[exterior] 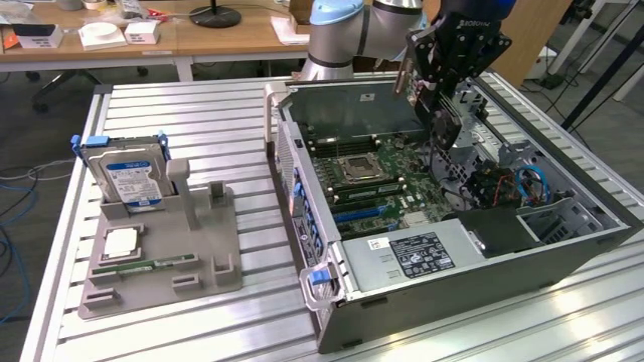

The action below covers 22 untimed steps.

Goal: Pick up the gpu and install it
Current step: 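Insert the gpu into the slot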

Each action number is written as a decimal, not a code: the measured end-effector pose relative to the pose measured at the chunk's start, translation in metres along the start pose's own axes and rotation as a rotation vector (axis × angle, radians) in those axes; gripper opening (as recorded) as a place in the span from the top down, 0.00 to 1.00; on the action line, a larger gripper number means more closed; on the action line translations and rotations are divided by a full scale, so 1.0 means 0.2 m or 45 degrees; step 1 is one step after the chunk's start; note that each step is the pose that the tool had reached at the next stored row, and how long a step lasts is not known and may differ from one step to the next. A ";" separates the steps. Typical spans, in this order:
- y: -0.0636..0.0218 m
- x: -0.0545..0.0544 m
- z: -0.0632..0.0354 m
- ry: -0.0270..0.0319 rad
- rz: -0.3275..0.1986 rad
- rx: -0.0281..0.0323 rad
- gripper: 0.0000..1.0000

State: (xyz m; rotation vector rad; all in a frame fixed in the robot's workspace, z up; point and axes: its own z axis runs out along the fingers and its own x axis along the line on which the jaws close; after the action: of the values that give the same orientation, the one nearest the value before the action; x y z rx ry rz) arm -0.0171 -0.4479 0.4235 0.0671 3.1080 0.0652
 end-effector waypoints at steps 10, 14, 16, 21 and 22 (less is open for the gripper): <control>0.000 0.00 0.000 0.0024 -0.057 -0.0017 0.74; 0.000 0.00 0.000 0.0036 -0.087 -0.0027 0.74; 0.000 0.00 0.000 0.0043 -0.102 -0.0031 0.74; 0.000 0.00 0.000 0.0060 -0.142 -0.0044 0.74; 0.000 0.00 0.000 0.0064 -0.150 -0.0047 0.74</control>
State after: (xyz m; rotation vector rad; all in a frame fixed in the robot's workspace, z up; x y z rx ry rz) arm -0.0171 -0.4479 0.4235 -0.1163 3.1090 0.0681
